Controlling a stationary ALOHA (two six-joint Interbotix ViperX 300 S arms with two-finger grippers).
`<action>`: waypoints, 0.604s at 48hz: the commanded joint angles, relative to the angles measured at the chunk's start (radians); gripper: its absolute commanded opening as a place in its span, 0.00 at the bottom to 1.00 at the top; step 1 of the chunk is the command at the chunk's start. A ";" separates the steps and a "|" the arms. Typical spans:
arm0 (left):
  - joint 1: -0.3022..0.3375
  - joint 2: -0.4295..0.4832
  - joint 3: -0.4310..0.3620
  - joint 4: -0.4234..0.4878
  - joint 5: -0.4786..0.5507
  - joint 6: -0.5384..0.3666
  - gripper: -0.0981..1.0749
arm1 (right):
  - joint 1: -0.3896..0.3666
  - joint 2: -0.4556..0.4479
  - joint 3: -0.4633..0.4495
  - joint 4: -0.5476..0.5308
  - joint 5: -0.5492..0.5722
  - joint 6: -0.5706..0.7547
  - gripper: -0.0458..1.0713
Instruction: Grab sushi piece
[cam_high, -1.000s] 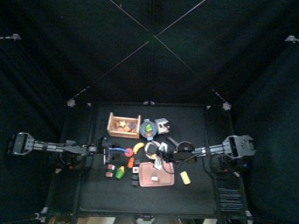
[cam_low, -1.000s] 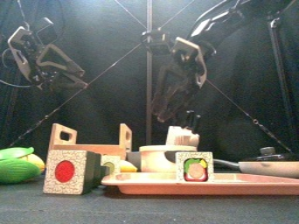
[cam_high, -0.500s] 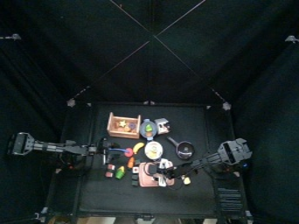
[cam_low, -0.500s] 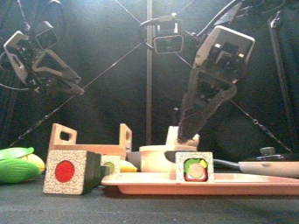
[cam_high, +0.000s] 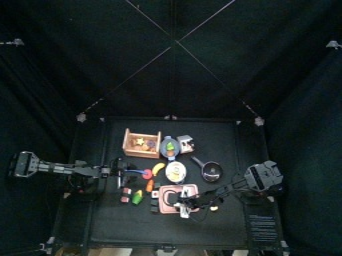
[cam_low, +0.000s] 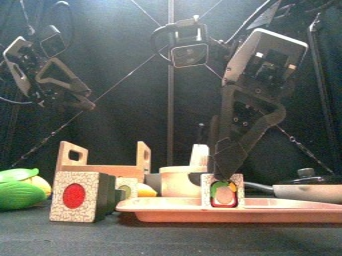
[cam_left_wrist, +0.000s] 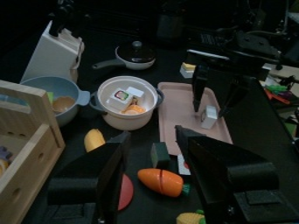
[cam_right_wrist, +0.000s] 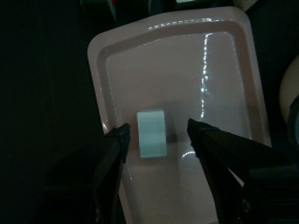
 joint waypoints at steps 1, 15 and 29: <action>-0.002 0.002 -0.012 0.000 -0.005 0.000 0.80 | -0.003 -0.015 -0.021 -0.003 -0.003 -0.005 0.75; -0.002 0.002 -0.012 0.000 -0.005 0.002 0.80 | -0.005 -0.063 -0.077 -0.020 0.117 -0.006 0.56; -0.002 0.002 -0.012 0.000 -0.005 0.000 0.80 | -0.008 -0.063 -0.091 -0.044 0.137 0.000 0.56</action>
